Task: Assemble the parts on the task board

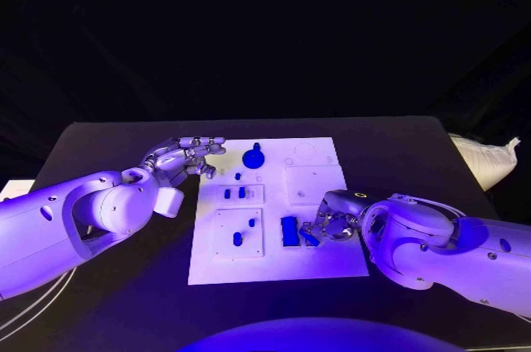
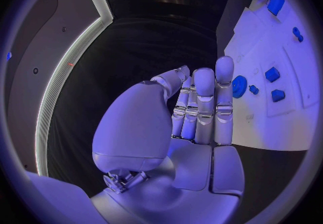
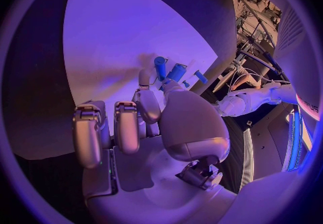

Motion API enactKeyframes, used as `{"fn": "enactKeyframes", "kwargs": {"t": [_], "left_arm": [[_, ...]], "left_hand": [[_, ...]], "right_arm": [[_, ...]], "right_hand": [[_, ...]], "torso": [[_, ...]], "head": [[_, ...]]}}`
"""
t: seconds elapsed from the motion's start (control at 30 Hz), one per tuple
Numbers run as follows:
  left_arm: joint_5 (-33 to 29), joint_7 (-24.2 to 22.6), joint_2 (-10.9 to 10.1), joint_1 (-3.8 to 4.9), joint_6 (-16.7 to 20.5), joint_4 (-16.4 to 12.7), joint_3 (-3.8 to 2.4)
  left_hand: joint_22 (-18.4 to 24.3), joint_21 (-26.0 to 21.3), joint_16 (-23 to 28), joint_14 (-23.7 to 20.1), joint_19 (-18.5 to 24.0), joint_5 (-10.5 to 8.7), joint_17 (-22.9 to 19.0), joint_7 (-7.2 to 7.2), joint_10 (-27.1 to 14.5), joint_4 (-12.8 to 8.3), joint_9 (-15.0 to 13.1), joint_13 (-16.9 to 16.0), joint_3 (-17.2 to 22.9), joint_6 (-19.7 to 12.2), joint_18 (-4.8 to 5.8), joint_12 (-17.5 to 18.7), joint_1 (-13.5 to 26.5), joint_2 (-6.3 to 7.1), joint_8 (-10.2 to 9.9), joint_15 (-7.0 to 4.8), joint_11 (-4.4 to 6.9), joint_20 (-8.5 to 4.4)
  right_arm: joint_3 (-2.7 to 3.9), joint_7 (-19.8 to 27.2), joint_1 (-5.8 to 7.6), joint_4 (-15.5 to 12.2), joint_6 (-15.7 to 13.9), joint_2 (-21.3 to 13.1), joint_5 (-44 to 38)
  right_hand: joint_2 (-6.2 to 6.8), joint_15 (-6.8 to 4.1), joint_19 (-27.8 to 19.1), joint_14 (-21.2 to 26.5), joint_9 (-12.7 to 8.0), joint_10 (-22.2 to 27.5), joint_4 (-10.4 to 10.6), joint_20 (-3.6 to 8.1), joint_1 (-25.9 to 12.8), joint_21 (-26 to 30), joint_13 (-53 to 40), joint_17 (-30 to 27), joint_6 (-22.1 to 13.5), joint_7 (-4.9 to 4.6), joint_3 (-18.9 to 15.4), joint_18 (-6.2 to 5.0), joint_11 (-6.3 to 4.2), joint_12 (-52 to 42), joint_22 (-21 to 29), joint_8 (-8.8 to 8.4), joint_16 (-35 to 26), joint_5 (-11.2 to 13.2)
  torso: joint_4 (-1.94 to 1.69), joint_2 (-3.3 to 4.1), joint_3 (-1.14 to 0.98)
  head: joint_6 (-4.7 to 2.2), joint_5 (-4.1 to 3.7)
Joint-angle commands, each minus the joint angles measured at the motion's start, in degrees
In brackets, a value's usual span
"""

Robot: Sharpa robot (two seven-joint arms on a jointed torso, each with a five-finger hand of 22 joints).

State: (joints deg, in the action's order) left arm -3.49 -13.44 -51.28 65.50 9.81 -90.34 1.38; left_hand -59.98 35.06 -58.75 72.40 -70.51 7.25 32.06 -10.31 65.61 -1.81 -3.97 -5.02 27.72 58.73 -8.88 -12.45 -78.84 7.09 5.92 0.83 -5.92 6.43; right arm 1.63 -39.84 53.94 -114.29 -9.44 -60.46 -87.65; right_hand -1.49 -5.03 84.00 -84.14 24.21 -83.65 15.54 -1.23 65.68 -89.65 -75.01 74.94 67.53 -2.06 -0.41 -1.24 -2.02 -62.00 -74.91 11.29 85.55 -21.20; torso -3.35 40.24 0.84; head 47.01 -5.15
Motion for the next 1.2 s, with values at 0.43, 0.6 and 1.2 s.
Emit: {"fn": "enactKeyframes", "kwargs": {"t": [0.43, 0.6, 1.2], "left_arm": [[0.28, -0.12, 0.07, 0.00, -1.23, -0.11, -0.03], [0.28, -0.12, 0.07, 0.00, -1.24, -0.10, -0.03], [0.64, -0.07, 0.13, 0.00, -1.38, 0.00, -0.03]], "left_hand": [[0.12, -0.26, 0.27, -0.33, 0.43, -0.04, -0.24, -0.09, -0.47, 0.05, 0.08, -0.01, -0.27, -0.21, -1.15, -0.38, 0.05, -0.51, 0.37, -0.03, 0.11, 0.07], [0.12, -0.26, 0.27, -0.33, 0.43, -0.04, -0.24, -0.09, -0.47, 0.05, 0.08, -0.01, -0.27, -0.21, -1.15, -0.38, 0.05, -0.51, 0.37, -0.03, 0.11, 0.07], [0.20, -0.43, 0.33, -0.43, 0.52, -0.03, -0.36, -0.09, -0.52, 0.00, 0.07, 0.00, -0.27, -0.19, -1.17, -0.45, 0.00, -0.55, 0.40, -0.03, 0.12, 0.07]], "right_arm": [[0.01, -5.03, 0.01, 0.33, 2.59, 0.17, -1.26], [0.01, -5.03, 0.01, 0.32, 2.56, 0.18, -1.32], [0.11, -2.56, 0.04, -1.29, -4.01, -0.83, -1.83]], "right_hand": [[0.24, -0.51, 5.96, -4.66, 0.13, -0.83, -1.47, 0.28, 3.66, -0.30, -0.82, 9.08, 0.36, 0.11, 0.39, 1.22, -0.15, -0.42, -15.05, 0.06, 0.55, 0.23], [0.17, -0.51, 5.98, -4.65, 0.14, -0.83, -1.40, 0.28, 3.63, -0.33, -0.82, 9.08, 0.39, 0.09, 0.39, 1.23, -0.14, -0.41, -15.07, 0.06, 0.55, 0.29], [1.05, -0.34, 5.89, -4.46, 0.06, -0.55, 0.84, 0.17, 1.77, -0.21, -0.31, 8.20, 0.18, -0.22, -1.52, 1.19, 0.12, 1.02, -14.95, -0.25, -0.07, -0.07]], "torso": [[-0.02, -0.02, 0.03], [0.01, -0.01, 0.01], [0.03, -0.01, -0.03]], "head": [[0.11, -0.07], [0.03, -0.07], [-0.11, -0.22]]}}
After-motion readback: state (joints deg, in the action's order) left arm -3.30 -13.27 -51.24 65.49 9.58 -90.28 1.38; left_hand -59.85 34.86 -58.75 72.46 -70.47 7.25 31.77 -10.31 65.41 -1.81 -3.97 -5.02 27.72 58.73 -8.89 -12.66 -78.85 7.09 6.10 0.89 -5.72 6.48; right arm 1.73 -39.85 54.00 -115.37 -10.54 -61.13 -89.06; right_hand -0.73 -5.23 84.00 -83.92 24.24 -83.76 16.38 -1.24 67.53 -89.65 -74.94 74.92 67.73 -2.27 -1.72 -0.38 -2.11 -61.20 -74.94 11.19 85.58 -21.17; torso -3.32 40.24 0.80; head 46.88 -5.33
